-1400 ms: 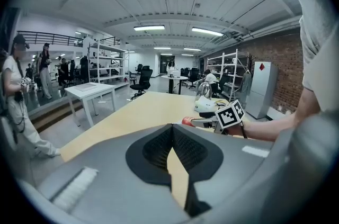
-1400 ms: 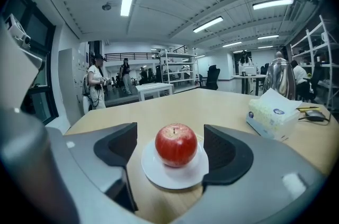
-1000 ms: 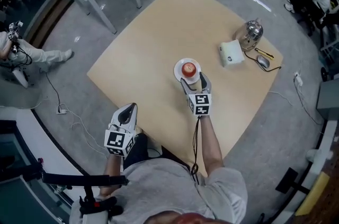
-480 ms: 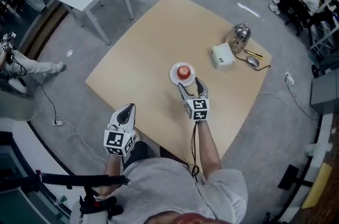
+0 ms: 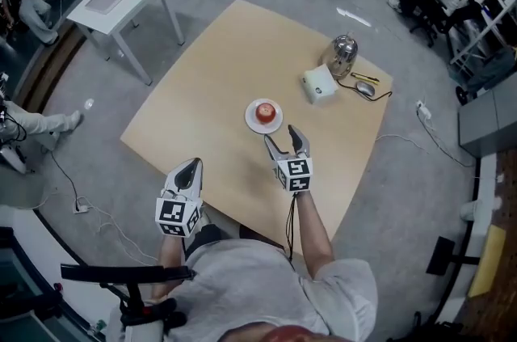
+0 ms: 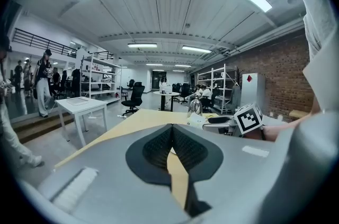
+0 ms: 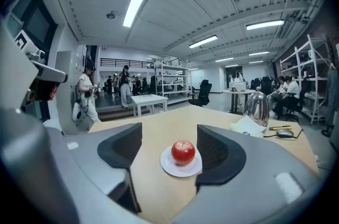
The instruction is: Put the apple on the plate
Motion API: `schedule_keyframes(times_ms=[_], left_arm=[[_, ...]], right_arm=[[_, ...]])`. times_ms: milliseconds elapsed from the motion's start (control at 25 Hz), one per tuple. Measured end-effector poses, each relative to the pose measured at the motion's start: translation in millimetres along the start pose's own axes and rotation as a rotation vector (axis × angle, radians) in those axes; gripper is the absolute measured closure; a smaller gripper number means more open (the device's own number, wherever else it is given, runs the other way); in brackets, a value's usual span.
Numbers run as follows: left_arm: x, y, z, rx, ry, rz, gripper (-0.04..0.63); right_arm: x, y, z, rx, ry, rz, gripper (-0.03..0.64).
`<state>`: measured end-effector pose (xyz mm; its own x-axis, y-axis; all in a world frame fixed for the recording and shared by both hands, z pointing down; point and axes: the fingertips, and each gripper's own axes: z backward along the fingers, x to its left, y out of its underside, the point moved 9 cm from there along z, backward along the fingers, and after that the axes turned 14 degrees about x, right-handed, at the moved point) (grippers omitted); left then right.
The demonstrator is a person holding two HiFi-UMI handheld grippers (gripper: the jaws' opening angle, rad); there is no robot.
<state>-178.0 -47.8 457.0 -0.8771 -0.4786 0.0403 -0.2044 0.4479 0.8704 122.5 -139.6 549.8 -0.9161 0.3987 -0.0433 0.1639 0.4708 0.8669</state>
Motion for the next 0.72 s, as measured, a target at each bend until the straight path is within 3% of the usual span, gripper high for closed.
schedule_keyframes(times_ms=[720], left_arm=[[4.7,-7.6,-12.4,-0.047,0.100,-0.044,0.575]], right_arm=[[21.5,-0.2,60.9,-0.059,0.081,-0.061,0.345]])
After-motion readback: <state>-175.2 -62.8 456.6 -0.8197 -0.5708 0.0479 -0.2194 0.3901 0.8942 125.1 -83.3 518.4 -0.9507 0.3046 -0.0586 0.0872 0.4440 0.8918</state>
